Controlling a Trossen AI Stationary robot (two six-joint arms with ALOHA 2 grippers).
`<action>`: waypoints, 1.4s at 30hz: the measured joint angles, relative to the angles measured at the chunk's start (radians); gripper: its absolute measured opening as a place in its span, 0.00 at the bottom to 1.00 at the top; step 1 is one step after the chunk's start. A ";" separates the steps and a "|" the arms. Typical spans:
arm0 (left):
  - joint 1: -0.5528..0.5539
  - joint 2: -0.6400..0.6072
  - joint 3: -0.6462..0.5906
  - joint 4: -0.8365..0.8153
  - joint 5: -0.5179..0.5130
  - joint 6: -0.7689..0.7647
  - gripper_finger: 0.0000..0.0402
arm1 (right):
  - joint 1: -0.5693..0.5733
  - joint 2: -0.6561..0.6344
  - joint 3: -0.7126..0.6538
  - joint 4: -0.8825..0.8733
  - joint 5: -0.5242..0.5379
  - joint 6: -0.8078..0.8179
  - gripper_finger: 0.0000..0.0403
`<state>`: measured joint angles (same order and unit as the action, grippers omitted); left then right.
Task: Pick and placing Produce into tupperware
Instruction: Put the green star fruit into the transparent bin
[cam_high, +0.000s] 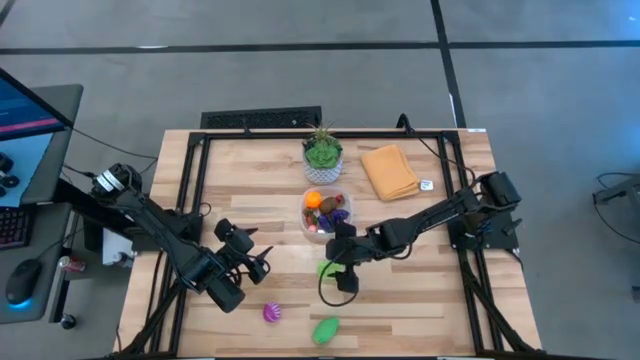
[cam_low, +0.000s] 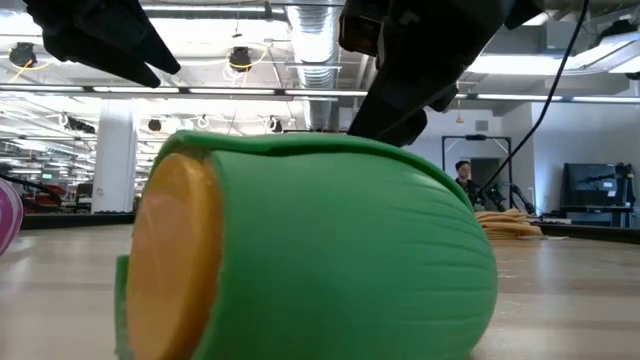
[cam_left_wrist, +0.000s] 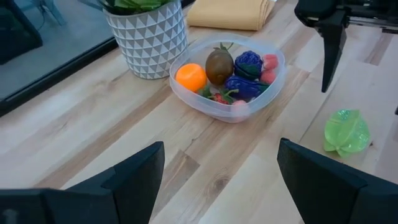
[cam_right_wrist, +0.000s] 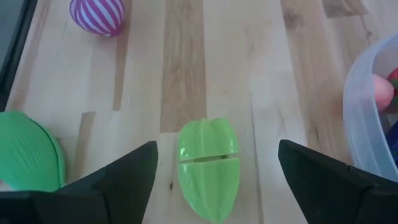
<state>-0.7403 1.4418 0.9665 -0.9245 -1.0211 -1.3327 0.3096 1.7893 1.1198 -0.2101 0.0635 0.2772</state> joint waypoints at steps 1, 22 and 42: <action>0.000 0.000 0.000 0.000 -0.004 0.000 0.75 | 0.001 0.000 0.000 0.005 0.000 0.000 0.89; 0.001 0.000 -0.001 0.000 -0.013 -0.013 0.75 | 0.025 0.077 0.011 0.041 0.016 -0.017 0.89; 0.001 0.001 -0.002 0.001 0.015 -0.016 0.75 | 0.024 0.194 0.047 0.022 0.003 0.042 0.88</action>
<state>-0.7395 1.4425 0.9649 -0.9238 -1.0060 -1.3491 0.3340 1.9829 1.1668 -0.1879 0.0666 0.3194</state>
